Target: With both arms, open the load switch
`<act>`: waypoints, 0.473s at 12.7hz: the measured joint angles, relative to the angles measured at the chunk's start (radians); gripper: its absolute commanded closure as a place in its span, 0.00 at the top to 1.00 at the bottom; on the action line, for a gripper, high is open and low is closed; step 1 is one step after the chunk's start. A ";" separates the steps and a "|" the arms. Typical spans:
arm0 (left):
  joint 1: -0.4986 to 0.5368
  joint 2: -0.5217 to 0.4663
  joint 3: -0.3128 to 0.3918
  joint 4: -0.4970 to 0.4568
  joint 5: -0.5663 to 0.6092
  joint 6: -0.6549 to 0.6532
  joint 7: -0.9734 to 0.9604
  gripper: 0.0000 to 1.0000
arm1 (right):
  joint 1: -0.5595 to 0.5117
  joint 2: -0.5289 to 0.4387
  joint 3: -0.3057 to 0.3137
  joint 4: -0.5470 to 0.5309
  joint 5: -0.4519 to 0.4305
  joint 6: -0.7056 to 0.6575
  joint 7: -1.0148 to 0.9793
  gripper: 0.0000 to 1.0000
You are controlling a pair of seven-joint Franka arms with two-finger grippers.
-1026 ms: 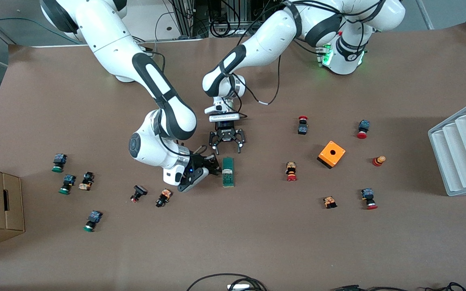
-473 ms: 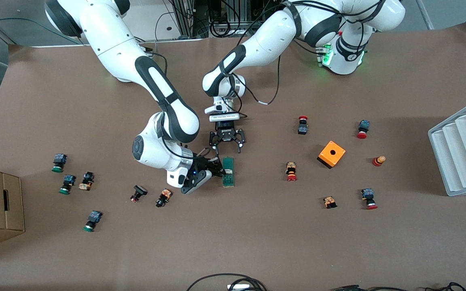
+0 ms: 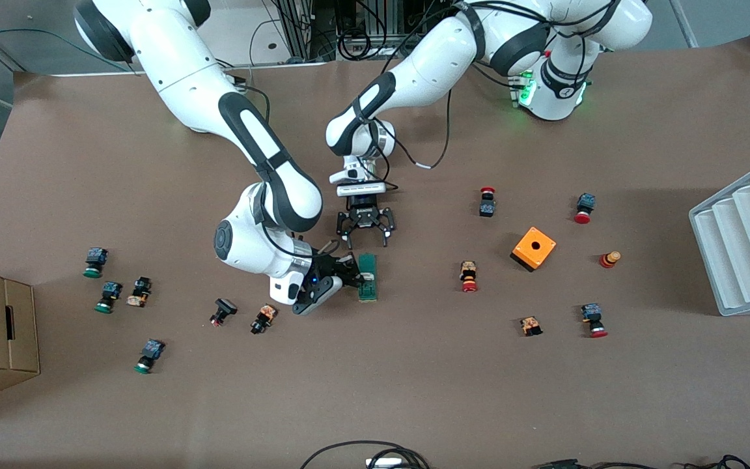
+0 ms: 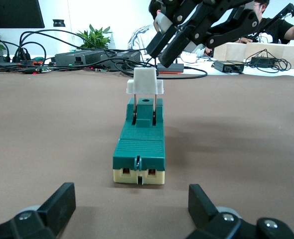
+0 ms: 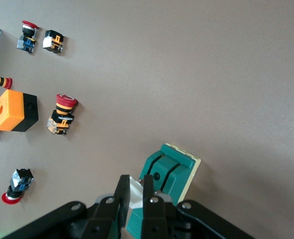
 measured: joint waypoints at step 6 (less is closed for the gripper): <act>0.000 0.000 0.000 0.000 0.000 0.000 -0.002 1.00 | 0.000 0.000 0.000 0.004 0.000 0.000 0.000 0.16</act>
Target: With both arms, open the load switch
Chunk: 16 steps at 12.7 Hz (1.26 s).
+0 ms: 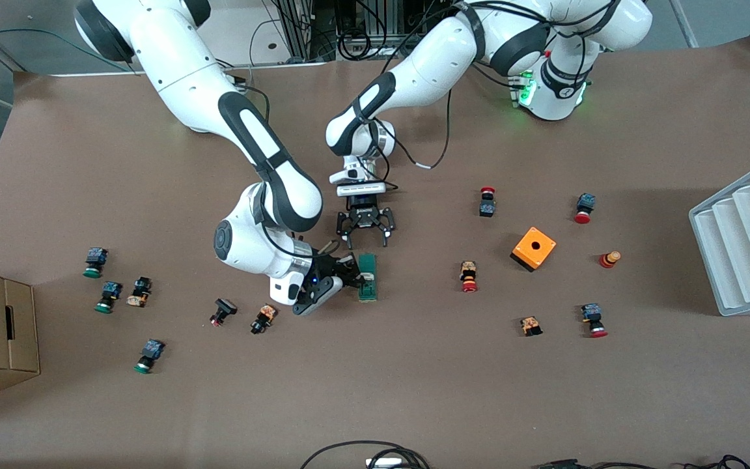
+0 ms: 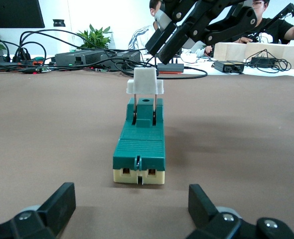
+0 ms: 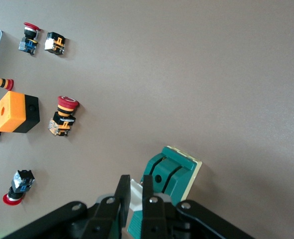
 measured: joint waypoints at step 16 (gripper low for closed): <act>0.000 0.004 0.000 0.000 0.007 -0.012 -0.018 1.00 | -0.001 0.015 -0.002 0.015 0.000 0.000 0.000 0.15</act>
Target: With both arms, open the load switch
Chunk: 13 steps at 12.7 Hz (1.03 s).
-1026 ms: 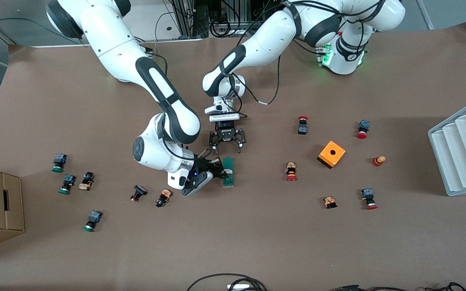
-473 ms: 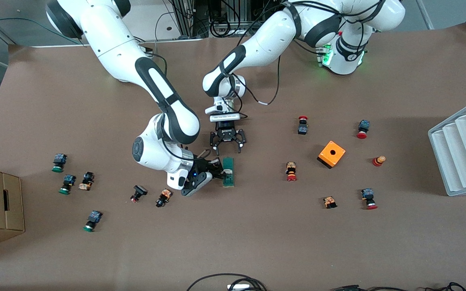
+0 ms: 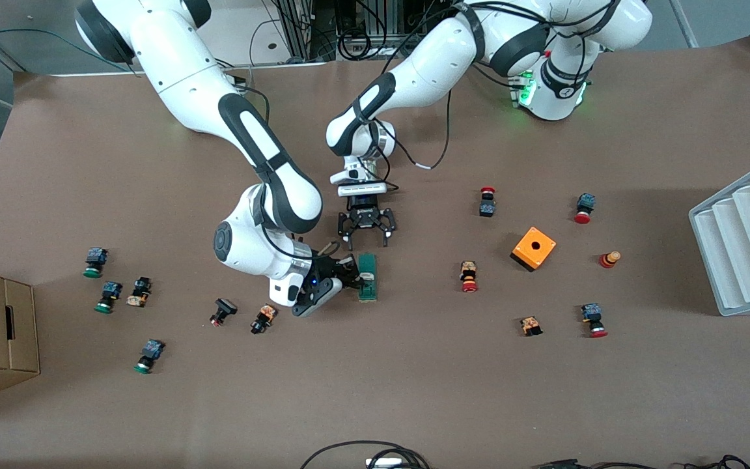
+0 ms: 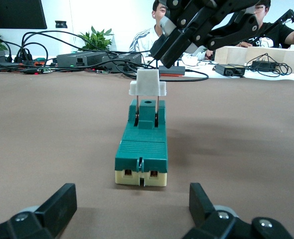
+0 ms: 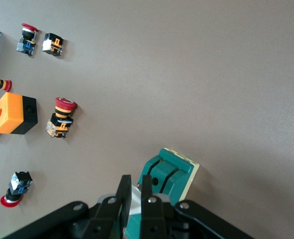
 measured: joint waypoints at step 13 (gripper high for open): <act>0.000 0.000 0.000 0.000 0.000 0.000 0.000 1.00 | 0.023 0.012 0.001 0.012 0.004 0.004 0.001 0.14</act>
